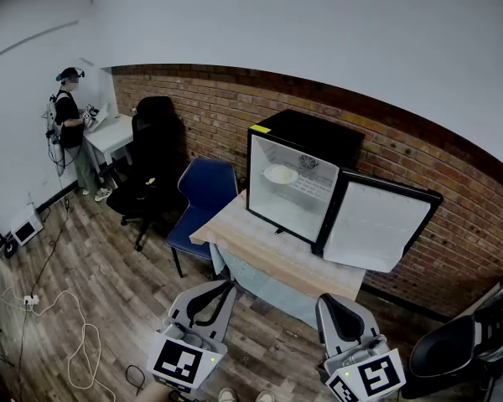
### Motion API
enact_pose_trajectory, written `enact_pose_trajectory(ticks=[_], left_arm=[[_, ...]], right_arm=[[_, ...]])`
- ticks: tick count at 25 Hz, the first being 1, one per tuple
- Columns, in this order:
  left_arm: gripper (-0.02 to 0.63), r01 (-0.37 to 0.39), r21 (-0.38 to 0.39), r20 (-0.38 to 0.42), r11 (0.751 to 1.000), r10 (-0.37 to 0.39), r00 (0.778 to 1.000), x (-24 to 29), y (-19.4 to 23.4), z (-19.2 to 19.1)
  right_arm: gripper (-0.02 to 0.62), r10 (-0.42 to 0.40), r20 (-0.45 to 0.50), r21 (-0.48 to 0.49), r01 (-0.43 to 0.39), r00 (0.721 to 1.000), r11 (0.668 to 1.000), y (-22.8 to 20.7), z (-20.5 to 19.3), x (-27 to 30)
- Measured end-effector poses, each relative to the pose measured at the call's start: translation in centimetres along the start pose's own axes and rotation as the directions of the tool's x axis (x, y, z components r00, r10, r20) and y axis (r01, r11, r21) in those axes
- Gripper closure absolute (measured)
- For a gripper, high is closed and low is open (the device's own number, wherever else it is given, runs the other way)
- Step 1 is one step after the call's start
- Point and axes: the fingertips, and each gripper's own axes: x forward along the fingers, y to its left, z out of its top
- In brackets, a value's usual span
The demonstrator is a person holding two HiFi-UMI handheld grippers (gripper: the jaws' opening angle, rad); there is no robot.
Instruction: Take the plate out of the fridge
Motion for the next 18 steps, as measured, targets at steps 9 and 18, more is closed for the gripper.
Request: enact_pose_trajectory(ticks=[9,18], left_arm=[[0.58,-0.006,0.003,-0.011,1.0,0.006,1.0,0.3,-0.3,-0.1],[0.58,-0.007,0.002,-0.027,1.0,0.007,1.0,1.0,-0.8,-0.6]], right_arm=[[0.565,0.011,0.015,0.02,-0.011,1.0,1.0,-0.4,0.1,0.0],[0.565,0.013,0.021,0.041,-0.013,1.0,0.999,-1.2,-0.3,0.1]])
